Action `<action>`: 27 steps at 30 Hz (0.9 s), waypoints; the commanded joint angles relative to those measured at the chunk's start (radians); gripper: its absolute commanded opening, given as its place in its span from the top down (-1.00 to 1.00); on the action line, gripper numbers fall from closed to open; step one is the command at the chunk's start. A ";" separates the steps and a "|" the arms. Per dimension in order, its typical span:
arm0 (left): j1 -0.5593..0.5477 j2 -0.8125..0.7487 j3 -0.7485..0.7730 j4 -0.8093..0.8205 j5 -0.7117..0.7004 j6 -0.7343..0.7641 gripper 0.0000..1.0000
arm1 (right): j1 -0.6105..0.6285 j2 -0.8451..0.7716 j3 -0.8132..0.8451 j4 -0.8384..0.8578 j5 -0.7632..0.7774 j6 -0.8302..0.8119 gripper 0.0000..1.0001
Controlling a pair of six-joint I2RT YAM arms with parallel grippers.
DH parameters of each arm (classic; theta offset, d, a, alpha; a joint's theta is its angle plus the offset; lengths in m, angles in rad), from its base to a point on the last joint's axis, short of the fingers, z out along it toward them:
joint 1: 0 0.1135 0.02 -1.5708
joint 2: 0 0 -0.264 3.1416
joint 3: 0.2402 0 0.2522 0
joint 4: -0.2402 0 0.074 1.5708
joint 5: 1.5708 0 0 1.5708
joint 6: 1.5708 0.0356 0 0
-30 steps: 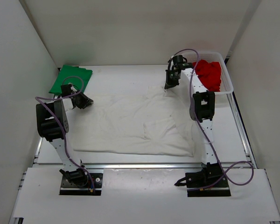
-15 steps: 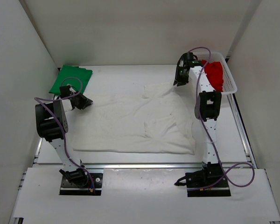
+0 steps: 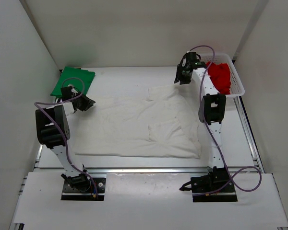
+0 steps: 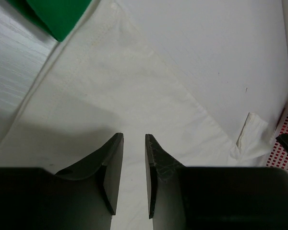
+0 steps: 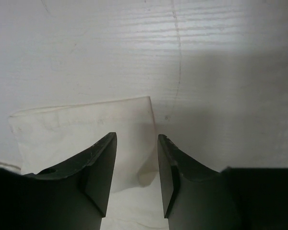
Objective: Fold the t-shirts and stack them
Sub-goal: Grap the side of the flattened tshirt furthest away from the robot with both arms
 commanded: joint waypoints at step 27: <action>0.029 -0.073 0.138 -0.149 -0.164 0.134 0.21 | -0.013 0.219 0.190 0.099 -0.288 0.146 0.98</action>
